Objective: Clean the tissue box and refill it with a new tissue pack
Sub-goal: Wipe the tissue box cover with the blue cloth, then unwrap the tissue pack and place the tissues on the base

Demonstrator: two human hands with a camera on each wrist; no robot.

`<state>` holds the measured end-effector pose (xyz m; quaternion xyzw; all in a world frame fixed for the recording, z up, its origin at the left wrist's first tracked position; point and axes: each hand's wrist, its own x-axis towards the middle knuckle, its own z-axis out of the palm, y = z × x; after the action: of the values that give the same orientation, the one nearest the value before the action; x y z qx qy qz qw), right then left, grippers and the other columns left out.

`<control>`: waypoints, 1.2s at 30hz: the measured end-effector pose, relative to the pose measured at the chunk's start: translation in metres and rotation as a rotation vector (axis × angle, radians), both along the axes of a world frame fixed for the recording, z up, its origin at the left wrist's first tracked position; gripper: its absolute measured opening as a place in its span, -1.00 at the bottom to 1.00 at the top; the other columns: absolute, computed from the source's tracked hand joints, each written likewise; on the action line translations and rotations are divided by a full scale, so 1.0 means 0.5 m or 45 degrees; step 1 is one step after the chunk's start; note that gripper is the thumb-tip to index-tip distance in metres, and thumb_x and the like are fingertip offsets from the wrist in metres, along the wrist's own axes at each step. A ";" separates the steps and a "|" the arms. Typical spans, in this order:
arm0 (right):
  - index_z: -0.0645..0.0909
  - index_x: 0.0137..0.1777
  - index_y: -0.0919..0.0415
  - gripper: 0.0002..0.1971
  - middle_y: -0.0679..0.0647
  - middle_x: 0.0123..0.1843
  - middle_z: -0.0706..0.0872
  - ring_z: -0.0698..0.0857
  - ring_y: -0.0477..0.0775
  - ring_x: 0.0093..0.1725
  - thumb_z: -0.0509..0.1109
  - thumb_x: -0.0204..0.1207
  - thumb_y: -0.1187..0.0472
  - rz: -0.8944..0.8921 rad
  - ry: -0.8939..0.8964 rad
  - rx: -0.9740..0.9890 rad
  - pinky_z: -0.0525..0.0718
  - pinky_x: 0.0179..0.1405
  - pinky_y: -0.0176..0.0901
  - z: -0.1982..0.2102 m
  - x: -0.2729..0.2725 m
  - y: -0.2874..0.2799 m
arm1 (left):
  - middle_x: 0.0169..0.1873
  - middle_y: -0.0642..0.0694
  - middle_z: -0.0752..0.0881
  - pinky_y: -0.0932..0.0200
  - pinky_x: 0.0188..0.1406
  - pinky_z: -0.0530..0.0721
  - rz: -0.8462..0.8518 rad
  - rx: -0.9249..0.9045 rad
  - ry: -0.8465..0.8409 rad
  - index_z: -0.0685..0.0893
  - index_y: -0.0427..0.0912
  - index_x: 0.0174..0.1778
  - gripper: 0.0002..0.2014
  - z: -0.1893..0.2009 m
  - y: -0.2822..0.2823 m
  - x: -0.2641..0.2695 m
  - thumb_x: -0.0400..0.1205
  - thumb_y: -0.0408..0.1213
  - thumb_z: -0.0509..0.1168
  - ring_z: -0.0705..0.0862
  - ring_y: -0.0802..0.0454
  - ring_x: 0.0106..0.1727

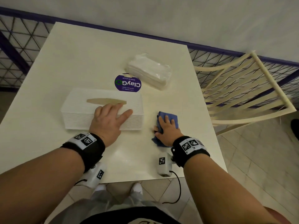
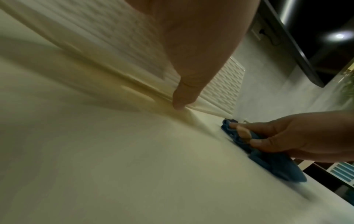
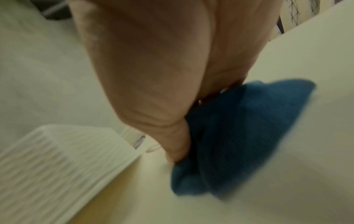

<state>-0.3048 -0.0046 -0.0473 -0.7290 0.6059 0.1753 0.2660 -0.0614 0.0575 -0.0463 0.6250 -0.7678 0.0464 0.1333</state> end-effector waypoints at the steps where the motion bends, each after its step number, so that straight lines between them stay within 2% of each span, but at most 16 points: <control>1: -0.24 0.69 -0.08 -0.24 0.02 0.73 -0.29 -0.23 0.23 0.71 0.14 0.64 -0.11 -0.022 0.033 -0.003 -0.02 0.64 0.33 -0.015 0.009 0.006 | 0.24 -0.24 0.66 -0.03 0.02 0.26 -0.001 0.021 -0.016 0.44 0.09 0.34 -0.04 -0.008 0.001 -0.005 -0.01 -0.30 0.65 0.43 -0.18 0.13; 5: -0.28 0.68 -0.11 -0.24 0.01 0.73 -0.33 -0.27 0.21 0.71 0.09 0.63 -0.16 -0.044 0.042 -0.083 -0.13 0.64 0.33 -0.027 0.027 0.004 | 0.28 -0.23 0.65 -0.01 -0.02 0.22 0.018 0.110 -0.028 0.41 0.12 0.36 -0.08 -0.026 0.000 -0.015 0.08 -0.47 0.54 0.41 -0.16 0.20; 8: -0.25 0.68 -0.12 -0.13 0.00 0.73 -0.30 -0.23 0.20 0.71 0.22 0.54 -0.21 -0.059 0.051 0.039 -0.10 0.62 0.41 0.000 0.033 -0.026 | 0.36 -0.22 0.60 -0.03 0.06 0.20 0.043 0.186 0.003 0.36 0.15 0.42 -0.06 -0.031 0.003 -0.017 0.13 -0.53 0.46 0.38 -0.13 0.30; 9: -0.20 0.69 -0.10 -0.12 0.00 0.74 -0.23 -0.15 0.21 0.72 0.28 0.52 -0.17 -0.069 0.058 0.060 -0.06 0.60 0.44 0.019 0.040 -0.035 | 0.42 -0.20 0.55 -0.04 0.11 0.18 0.045 0.220 0.008 0.33 0.16 0.46 -0.06 -0.030 0.004 -0.017 0.16 -0.52 0.44 0.35 -0.11 0.35; 11: -0.04 0.68 -0.05 -0.16 0.05 0.71 0.11 0.18 0.22 0.66 0.32 0.47 -0.03 -0.113 -0.008 -0.013 0.08 0.58 0.42 0.059 0.065 -0.048 | 0.53 -0.17 0.43 -0.04 0.25 0.11 0.051 0.235 0.035 0.31 0.17 0.54 -0.09 -0.026 0.012 -0.014 0.27 -0.49 0.37 0.25 -0.08 0.47; 13: 0.17 0.64 -0.01 -0.25 0.10 0.52 0.48 0.45 0.21 0.50 0.33 0.44 0.03 -0.212 -0.212 -0.223 0.27 0.56 0.26 0.098 0.103 -0.054 | 0.46 -0.20 0.50 -0.03 0.28 0.16 0.023 0.120 0.143 0.47 0.05 0.46 -0.24 -0.019 0.027 -0.005 0.28 -0.44 0.34 0.31 -0.09 0.42; 14: 0.27 0.61 0.00 -0.28 0.11 0.45 0.54 0.50 0.21 0.46 0.35 0.41 -0.02 -0.250 -0.337 -0.359 0.38 0.51 0.19 0.113 0.125 -0.053 | 0.33 -0.20 0.59 -0.03 0.23 0.24 -0.001 0.028 0.220 0.55 -0.03 0.35 -0.36 -0.017 0.038 0.002 0.28 -0.41 0.33 0.41 -0.11 0.31; 16: 0.33 0.57 -0.03 -0.22 0.14 0.45 0.48 0.44 0.19 0.46 0.44 0.33 -0.18 -0.213 -0.552 -0.536 0.46 0.46 0.12 0.132 0.171 -0.050 | 0.06 -0.16 0.67 0.03 0.08 0.40 -0.108 -0.032 0.329 0.64 -0.13 0.14 -0.59 -0.016 0.061 0.017 0.35 -0.35 0.27 0.54 -0.10 0.04; 19: -0.01 0.64 -0.25 0.18 0.16 0.65 0.17 0.17 0.25 0.61 0.52 0.04 -0.44 0.157 -0.460 -0.414 0.23 0.59 0.26 0.140 0.241 -0.055 | -0.10 -0.12 0.71 0.06 -0.13 0.69 -0.200 0.234 0.213 0.73 -0.18 0.02 -0.66 -0.041 0.097 0.041 0.44 -0.17 0.16 0.69 -0.12 -0.16; 21: -0.27 0.61 -0.35 0.38 0.17 0.73 -0.09 -0.04 0.32 0.69 0.52 -0.14 -0.53 0.397 -0.234 -0.306 -0.04 0.60 0.45 0.130 0.281 -0.068 | 0.08 -0.16 0.73 -0.03 0.02 0.71 -0.137 0.457 0.091 0.72 -0.21 0.16 -0.56 -0.060 0.111 0.048 0.48 -0.07 0.16 0.74 -0.19 0.02; 23: -0.40 0.58 -0.37 0.47 0.19 0.73 -0.21 -0.16 0.34 0.69 0.55 -0.21 -0.52 0.563 -0.044 -0.233 -0.18 0.57 0.52 0.113 0.308 -0.080 | 0.36 -0.21 0.61 -0.09 0.32 0.55 -0.063 0.552 0.070 0.59 -0.26 0.39 -0.47 -0.070 0.113 0.052 0.54 -0.05 0.22 0.62 -0.22 0.33; 25: -0.42 0.56 -0.39 0.48 0.20 0.72 -0.16 -0.13 0.35 0.69 0.61 -0.20 -0.44 0.662 0.081 -0.235 -0.19 0.56 0.53 0.099 0.325 -0.086 | 0.41 -0.21 0.58 -0.06 0.37 0.51 -0.037 0.553 0.067 0.57 -0.29 0.42 -0.44 -0.071 0.112 0.048 0.55 -0.06 0.27 0.60 -0.19 0.38; 28: -0.41 0.56 -0.39 0.45 0.23 0.69 -0.02 -0.02 0.36 0.66 0.66 -0.12 -0.30 0.699 0.135 -0.293 -0.12 0.57 0.50 0.092 0.333 -0.089 | 0.14 -0.18 0.77 0.02 0.04 0.73 -0.072 0.498 0.007 0.76 -0.27 0.15 -0.49 -0.074 0.109 0.044 0.41 -0.02 0.25 0.78 -0.11 0.09; 30: -0.41 0.56 -0.39 0.43 0.24 0.68 0.02 0.02 0.37 0.64 0.66 -0.09 -0.26 0.714 0.140 -0.304 -0.08 0.56 0.51 0.094 0.335 -0.090 | 0.10 -0.16 0.79 0.05 -0.02 0.74 -0.074 0.440 0.021 0.78 -0.27 0.10 -0.49 -0.084 0.110 0.042 0.40 -0.02 0.22 0.79 -0.08 0.06; 34: -0.41 0.56 -0.40 0.42 0.24 0.61 0.15 0.15 0.38 0.57 0.65 -0.07 -0.21 0.738 0.133 -0.315 0.08 0.52 0.52 0.100 0.337 -0.093 | 0.07 -0.24 0.78 0.00 0.02 0.74 -0.057 0.372 0.086 0.76 -0.34 0.09 -0.52 -0.091 0.102 0.035 0.31 -0.15 0.46 0.79 -0.15 0.03; 36: -0.40 0.56 -0.40 0.40 0.22 0.58 0.21 0.20 0.37 0.54 0.63 -0.07 -0.20 0.728 0.118 -0.307 0.12 0.51 0.52 0.106 0.338 -0.100 | -0.04 -0.18 0.79 0.11 -0.04 0.75 -0.090 0.342 0.082 0.79 -0.29 -0.02 -0.53 -0.088 0.091 0.034 0.19 -0.18 0.61 0.80 -0.09 -0.08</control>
<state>-0.1356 -0.0548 0.0059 -0.8874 0.4042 0.2029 0.0897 -0.0446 0.1032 -0.0901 0.6109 -0.7840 -0.0817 0.0745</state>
